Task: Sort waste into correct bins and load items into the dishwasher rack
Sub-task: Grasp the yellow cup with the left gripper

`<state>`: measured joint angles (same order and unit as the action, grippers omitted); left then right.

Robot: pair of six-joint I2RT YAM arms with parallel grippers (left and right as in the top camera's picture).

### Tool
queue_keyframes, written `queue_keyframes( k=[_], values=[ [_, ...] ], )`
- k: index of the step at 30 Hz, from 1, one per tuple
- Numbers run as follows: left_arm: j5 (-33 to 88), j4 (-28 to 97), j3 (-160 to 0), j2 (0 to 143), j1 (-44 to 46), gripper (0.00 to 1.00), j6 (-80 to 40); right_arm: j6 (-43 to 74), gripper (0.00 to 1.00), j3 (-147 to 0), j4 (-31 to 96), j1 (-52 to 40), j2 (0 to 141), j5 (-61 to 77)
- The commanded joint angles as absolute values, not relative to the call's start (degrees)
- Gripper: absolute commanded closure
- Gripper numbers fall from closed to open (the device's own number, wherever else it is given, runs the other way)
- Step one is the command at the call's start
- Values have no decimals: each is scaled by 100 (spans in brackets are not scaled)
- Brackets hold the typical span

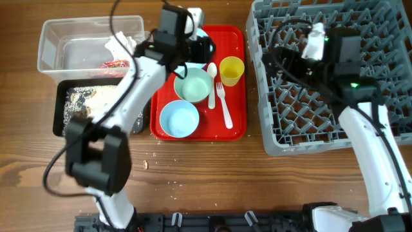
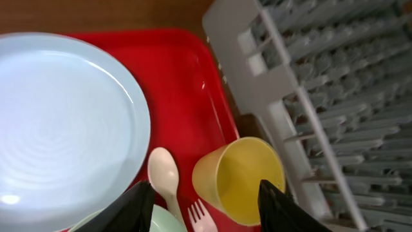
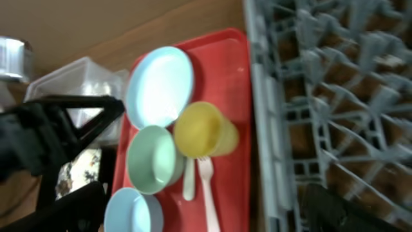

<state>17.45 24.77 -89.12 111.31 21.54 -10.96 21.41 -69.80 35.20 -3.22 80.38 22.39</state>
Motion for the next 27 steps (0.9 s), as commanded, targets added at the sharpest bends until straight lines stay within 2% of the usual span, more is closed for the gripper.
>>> queue_keyframes(
  k=[1,8,13,17,21,23,27],
  values=[
    [1767,2432,-9251,11657,2469,44,-593,2053,0,-7083,3776,-134,8058,2141],
    [1085,2390,-9271,12158,2755,43,-600,1796,0,-7083,4066,-123,8058,2139],
    [1074,2388,-9271,12217,2749,48,-602,1793,0,-7083,4071,-123,8058,2126],
    [1081,2309,-9268,12304,2768,63,-604,1796,0,-7083,4077,-123,8058,2056],
    [1129,2152,-9268,12359,2882,88,-642,1796,0,-7083,4088,-123,8058,2056],
    [1129,2036,-9271,12355,2965,96,-644,1796,0,-7083,4108,-123,8058,2056],
    [1127,1944,-9271,12320,3050,96,-679,1796,0,-7083,4123,-123,8058,2056]
  ],
)
